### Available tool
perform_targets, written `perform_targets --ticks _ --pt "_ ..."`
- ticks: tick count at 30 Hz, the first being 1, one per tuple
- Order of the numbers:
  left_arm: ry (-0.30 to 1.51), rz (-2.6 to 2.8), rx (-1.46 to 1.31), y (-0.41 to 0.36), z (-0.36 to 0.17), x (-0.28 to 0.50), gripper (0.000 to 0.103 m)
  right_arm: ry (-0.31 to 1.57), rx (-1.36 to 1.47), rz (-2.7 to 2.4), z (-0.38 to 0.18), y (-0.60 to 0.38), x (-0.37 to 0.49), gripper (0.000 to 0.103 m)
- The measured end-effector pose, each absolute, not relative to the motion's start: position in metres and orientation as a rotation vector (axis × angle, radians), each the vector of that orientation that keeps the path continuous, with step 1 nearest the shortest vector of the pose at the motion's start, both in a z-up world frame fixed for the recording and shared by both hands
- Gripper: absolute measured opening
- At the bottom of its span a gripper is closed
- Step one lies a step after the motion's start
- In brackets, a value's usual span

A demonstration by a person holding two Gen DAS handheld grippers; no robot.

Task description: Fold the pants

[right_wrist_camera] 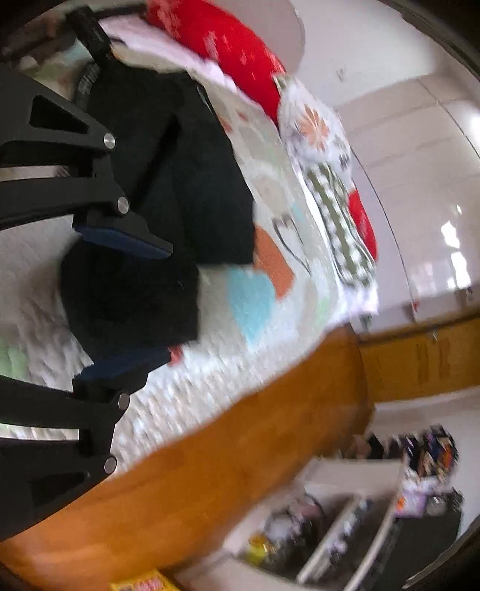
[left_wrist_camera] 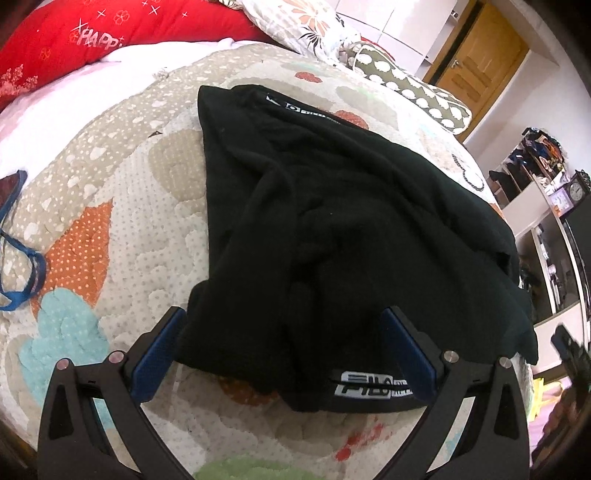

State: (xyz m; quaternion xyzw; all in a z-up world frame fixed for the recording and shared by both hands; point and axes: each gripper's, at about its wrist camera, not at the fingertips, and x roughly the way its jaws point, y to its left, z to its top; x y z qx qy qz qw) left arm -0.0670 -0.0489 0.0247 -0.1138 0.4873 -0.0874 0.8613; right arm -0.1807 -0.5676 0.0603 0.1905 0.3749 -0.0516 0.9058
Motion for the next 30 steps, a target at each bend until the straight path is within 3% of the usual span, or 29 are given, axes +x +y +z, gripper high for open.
perform_targets --ticks 4,6,8,11,19,20,21,24,25,30 --pt "1.010 -0.191 -0.244 -0.055 0.025 -0.064 0.100 0.814 0.379 0.072 0.044 -0.539 -0.183 0.068" --pt "0.989 -0.208 -0.263 -0.056 0.028 -0.064 0.075 0.823 0.346 0.136 0.039 -0.520 -0.182 0.069" --pt "1.008 -0.223 -0.279 -0.054 0.028 -0.061 0.041 0.828 0.297 0.196 0.037 -0.499 -0.177 0.069" --pt "1.026 -0.246 -0.278 -0.054 0.030 -0.059 0.029 0.823 0.200 0.346 0.035 -0.456 -0.170 0.069" --pt "0.981 -0.280 -0.250 -0.051 0.054 -0.061 0.025 0.778 -0.138 0.518 0.024 -0.349 -0.167 0.066" --pt "0.982 -0.285 -0.251 -0.049 0.056 -0.062 0.025 0.778 -0.201 0.465 0.018 -0.339 -0.164 0.061" --pt "0.984 -0.291 -0.255 -0.046 0.057 -0.063 0.025 0.788 -0.217 0.465 0.015 -0.334 -0.161 0.038" --pt "0.970 -0.285 -0.251 -0.035 0.065 -0.071 0.024 0.819 -0.169 0.539 0.019 -0.326 -0.160 0.006" --pt "0.960 -0.283 -0.244 -0.030 0.067 -0.074 0.024 0.831 -0.150 0.568 0.023 -0.328 -0.161 0.000" --pt "1.006 -0.236 -0.264 -0.005 0.048 -0.083 0.024 0.855 -0.125 0.692 0.029 -0.307 -0.175 0.000"
